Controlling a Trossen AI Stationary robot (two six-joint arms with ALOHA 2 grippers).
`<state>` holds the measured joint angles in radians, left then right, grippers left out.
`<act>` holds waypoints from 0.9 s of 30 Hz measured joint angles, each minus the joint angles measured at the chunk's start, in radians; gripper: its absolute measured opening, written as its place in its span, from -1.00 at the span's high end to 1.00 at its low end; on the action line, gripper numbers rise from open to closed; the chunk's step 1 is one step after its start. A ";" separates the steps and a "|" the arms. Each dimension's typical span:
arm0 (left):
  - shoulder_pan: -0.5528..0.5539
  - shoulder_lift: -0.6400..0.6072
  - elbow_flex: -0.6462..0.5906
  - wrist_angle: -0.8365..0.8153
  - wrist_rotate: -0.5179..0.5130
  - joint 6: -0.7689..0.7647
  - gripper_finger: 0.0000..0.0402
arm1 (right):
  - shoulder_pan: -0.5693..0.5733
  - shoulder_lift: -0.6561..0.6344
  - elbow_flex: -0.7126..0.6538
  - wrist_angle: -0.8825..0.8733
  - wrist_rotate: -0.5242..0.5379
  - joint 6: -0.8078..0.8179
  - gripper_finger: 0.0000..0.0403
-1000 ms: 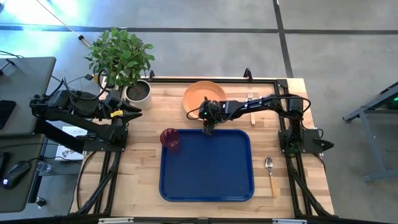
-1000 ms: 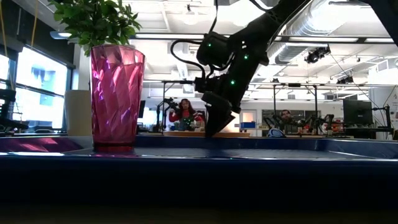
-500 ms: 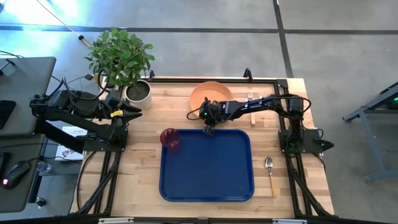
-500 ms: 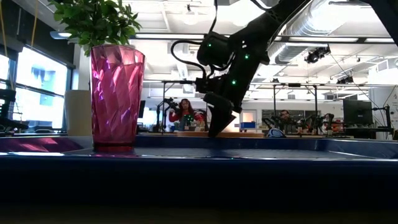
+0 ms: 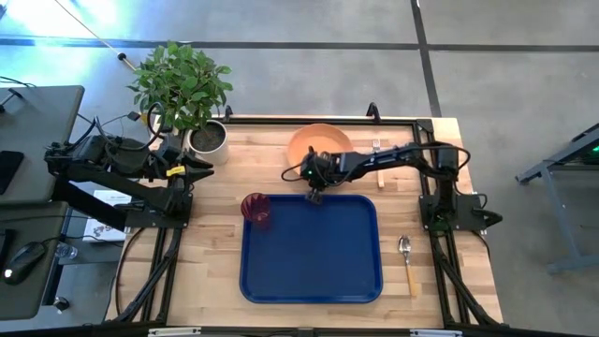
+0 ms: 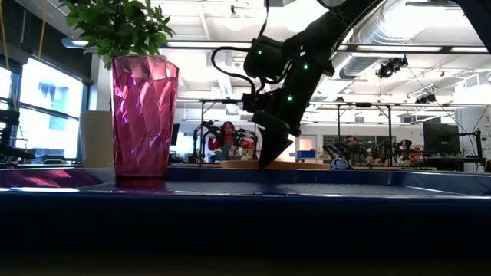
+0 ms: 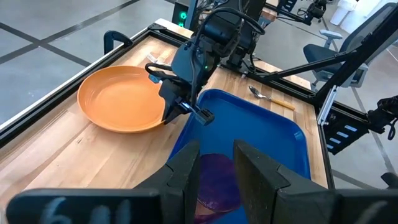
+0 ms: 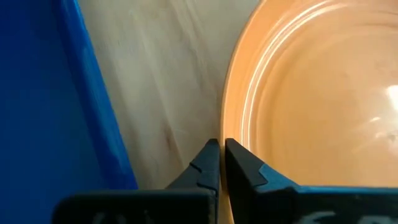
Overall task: Pick and place plate/cup/fork/spoon on tray
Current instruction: Put the orange plate on the bottom right of the red cup
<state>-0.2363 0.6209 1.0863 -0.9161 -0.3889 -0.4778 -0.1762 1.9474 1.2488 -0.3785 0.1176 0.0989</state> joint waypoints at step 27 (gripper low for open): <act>0.000 0.000 0.000 -0.004 0.000 0.009 0.56 | 0.161 -0.094 0.032 -0.156 0.155 0.086 1.00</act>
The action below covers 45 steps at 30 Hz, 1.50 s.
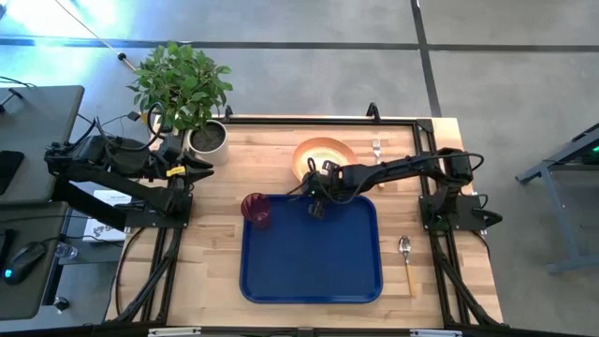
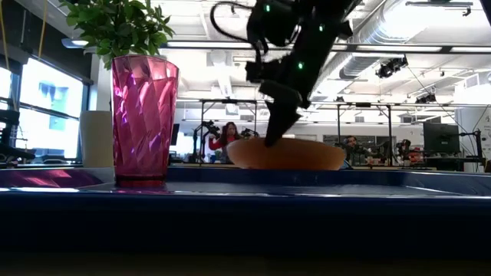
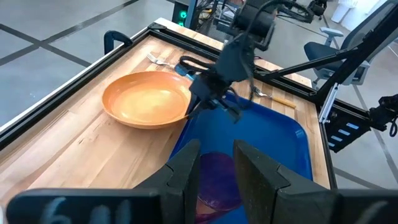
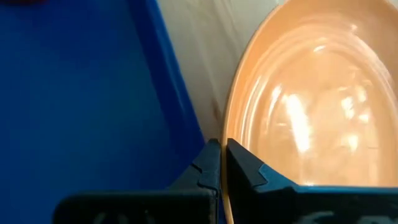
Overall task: Pick and place plate/cup/fork/spoon on tray
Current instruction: Put the orange plate on the bottom right of the red cup
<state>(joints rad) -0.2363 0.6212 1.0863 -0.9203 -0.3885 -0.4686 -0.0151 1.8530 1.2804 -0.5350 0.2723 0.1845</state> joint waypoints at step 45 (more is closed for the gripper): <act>0.000 0.000 0.000 -0.003 -0.015 -0.209 0.56 | 0.513 0.000 0.278 -0.298 0.071 0.245 1.00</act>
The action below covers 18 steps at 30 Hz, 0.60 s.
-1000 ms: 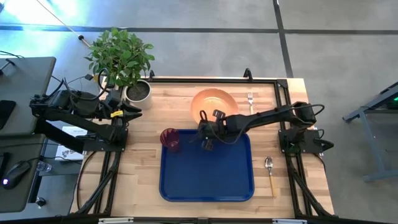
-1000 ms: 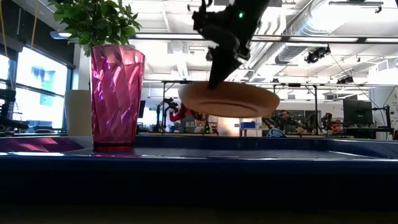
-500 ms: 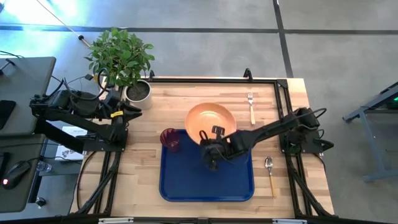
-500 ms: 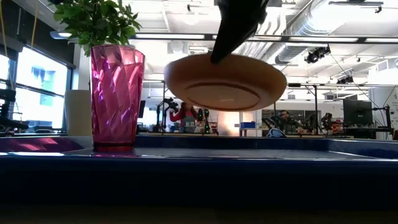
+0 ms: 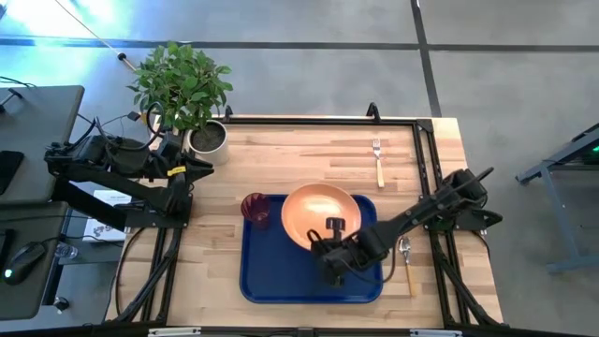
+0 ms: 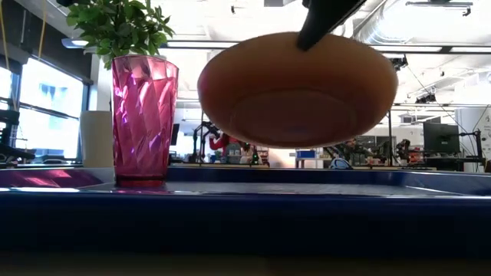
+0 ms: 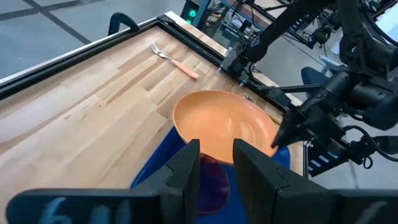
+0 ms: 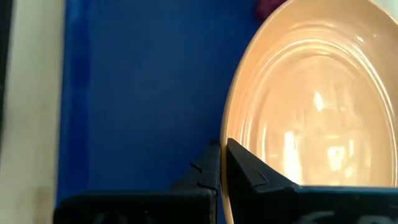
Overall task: Pick and place plate/cup/fork/spoon on tray
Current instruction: Put the orange plate on the bottom right of the red cup
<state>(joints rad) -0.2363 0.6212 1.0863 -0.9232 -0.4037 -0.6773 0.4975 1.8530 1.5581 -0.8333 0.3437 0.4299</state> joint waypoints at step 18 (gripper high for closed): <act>0.000 0.000 0.000 0.001 -0.001 -0.044 0.56 | 0.094 0.000 0.000 0.044 -0.094 -0.134 1.00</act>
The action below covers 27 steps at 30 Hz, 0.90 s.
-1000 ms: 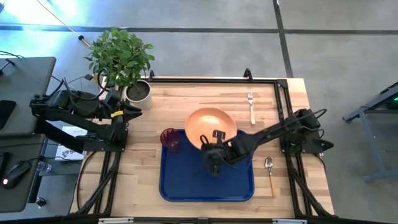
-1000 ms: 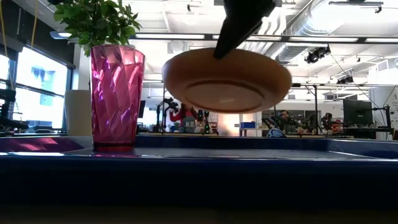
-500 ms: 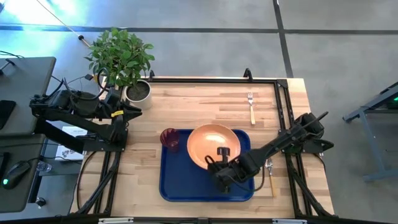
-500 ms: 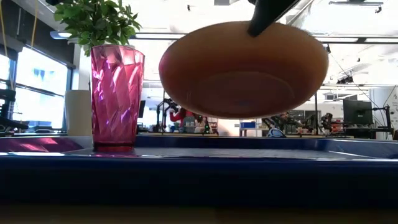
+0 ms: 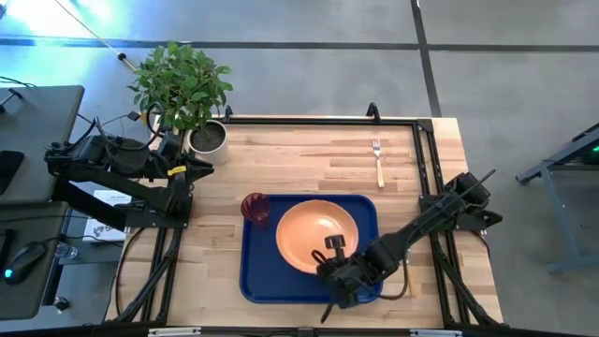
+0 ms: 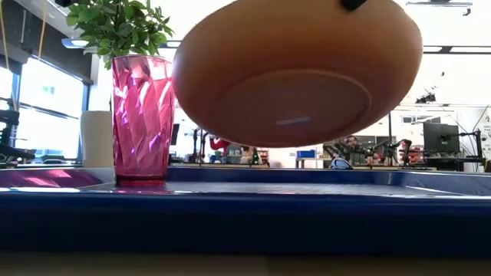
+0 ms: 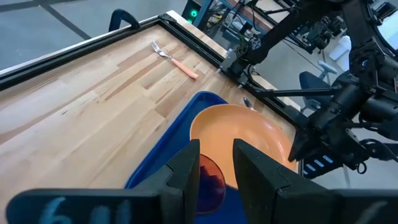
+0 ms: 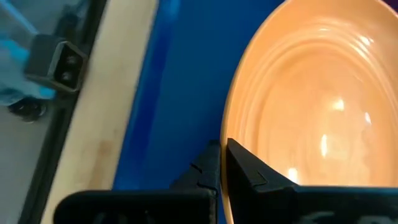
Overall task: Pick and place plate/cup/fork/spoon on tray
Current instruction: Put the orange plate on the bottom right of the red cup
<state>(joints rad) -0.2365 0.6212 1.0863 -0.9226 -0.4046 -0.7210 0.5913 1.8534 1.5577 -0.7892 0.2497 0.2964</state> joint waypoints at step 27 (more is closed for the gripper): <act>0.000 0.000 0.000 0.000 0.001 -0.036 0.56 | 0.035 0.060 -0.001 0.121 0.028 -0.088 1.00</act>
<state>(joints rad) -0.2363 0.6216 1.0863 -0.9224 -0.4038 -0.7574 0.6264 1.9133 1.5566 -0.6678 0.2781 0.2081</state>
